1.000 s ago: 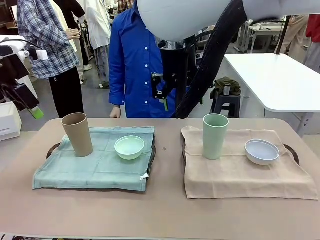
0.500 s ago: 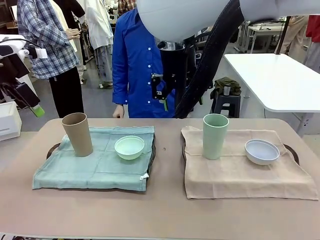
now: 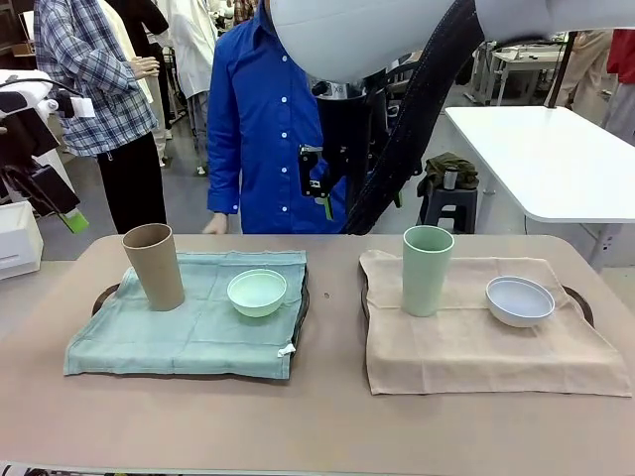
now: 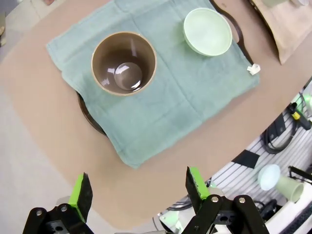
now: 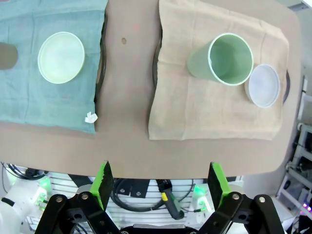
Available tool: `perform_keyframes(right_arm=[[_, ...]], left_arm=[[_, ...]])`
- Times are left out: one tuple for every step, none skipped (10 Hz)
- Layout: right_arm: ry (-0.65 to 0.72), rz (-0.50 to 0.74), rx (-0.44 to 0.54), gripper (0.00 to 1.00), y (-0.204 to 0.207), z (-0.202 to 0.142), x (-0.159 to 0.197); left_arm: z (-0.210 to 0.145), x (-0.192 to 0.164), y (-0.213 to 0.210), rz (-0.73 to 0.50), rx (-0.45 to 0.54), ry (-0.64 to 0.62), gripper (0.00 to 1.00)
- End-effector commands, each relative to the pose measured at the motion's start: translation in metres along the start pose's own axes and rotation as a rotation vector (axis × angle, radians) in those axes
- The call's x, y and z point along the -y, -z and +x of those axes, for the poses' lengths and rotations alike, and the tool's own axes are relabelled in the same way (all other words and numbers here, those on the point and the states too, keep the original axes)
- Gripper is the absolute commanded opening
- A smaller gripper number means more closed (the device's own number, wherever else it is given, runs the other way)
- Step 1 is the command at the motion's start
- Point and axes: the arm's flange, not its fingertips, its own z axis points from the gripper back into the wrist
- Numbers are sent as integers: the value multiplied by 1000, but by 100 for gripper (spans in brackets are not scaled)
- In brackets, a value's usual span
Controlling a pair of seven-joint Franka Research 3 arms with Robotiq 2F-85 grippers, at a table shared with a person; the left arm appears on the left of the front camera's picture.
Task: Set up a tray with a mat and arrange the tableware.
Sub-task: Place the Picnic Bowl and Reusable plastic cup back onto the Handle tray in front of the human's position.
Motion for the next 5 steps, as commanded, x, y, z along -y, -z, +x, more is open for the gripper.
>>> perform_keyframes(right_arm=[[3, -1, 0, 100, 0, -2, 2], [3, -1, 0, 100, 0, -2, 2], [3, -1, 0, 100, 0, -2, 2], [3, -1, 0, 100, 0, -2, 2], [3, -1, 0, 100, 0, -2, 2]], left_arm=[[0, 1, 2, 19, 1, -7, 100], [0, 1, 2, 19, 1, -7, 100], [0, 1, 2, 19, 1, -7, 100], [0, 1, 2, 19, 1, -7, 100], [0, 1, 2, 19, 1, -7, 100]])
